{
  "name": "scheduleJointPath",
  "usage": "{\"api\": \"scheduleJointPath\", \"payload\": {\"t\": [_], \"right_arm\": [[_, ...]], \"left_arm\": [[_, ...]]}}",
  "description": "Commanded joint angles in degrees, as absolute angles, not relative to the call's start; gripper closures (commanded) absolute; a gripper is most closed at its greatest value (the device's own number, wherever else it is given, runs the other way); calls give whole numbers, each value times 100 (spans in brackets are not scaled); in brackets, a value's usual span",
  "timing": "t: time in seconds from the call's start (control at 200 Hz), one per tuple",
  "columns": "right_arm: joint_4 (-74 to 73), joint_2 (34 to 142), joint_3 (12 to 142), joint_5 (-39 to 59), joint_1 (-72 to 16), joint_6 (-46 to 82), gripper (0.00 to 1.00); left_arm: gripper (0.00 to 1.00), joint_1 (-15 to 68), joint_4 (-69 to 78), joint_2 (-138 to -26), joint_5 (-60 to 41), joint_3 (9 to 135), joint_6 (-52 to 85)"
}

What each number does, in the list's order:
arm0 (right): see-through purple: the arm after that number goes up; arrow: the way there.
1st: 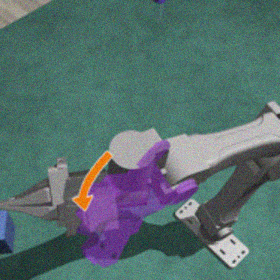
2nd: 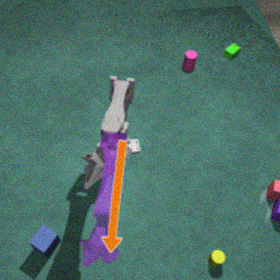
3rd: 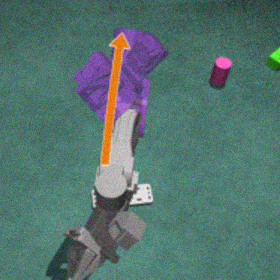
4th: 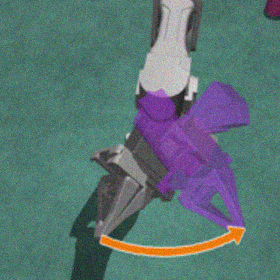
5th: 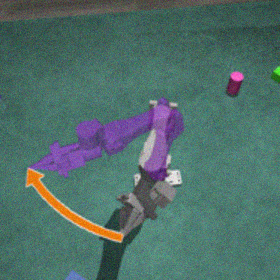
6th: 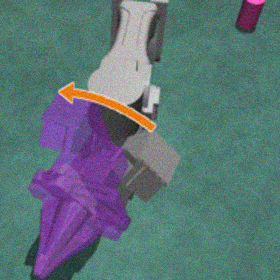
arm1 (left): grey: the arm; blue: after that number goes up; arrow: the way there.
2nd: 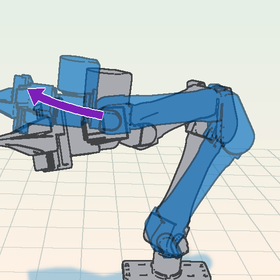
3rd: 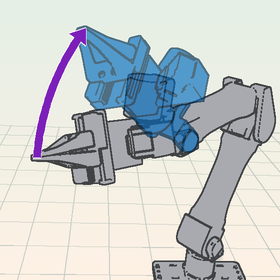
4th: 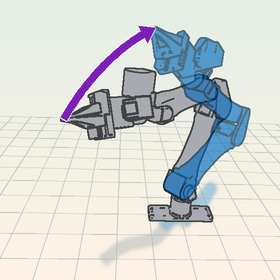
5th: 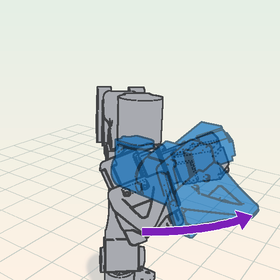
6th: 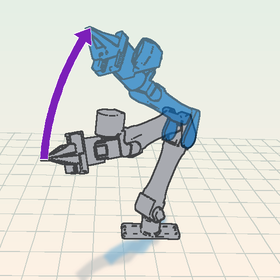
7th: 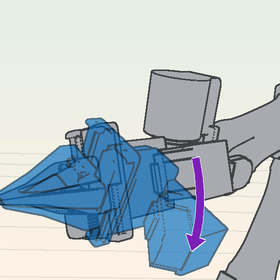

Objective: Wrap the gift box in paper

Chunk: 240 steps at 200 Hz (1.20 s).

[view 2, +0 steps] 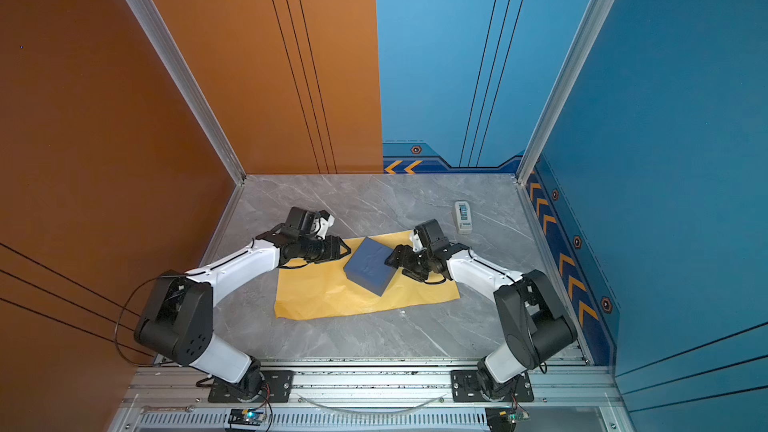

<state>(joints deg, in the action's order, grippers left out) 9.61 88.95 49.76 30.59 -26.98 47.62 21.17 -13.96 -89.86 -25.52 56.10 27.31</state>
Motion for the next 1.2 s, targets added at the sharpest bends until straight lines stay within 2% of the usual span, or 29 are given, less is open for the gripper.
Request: {"api": "scheduleJointPath", "payload": {"t": [0.0,0.511,1.197], "right_arm": [[870,9012,5083,2857,-2806,5007,27],[742,9184,5517,2690,-3040,5036,47],[622,9561,6037,2626,-3006,4852,50]], "left_arm": [[42,2219,-759,-9193,-3166,5642,3114],[51,2467,-695,-9511,-3465,5577,3087],[51,2514,-1246,-8839,-3205,5285,3034]]}}
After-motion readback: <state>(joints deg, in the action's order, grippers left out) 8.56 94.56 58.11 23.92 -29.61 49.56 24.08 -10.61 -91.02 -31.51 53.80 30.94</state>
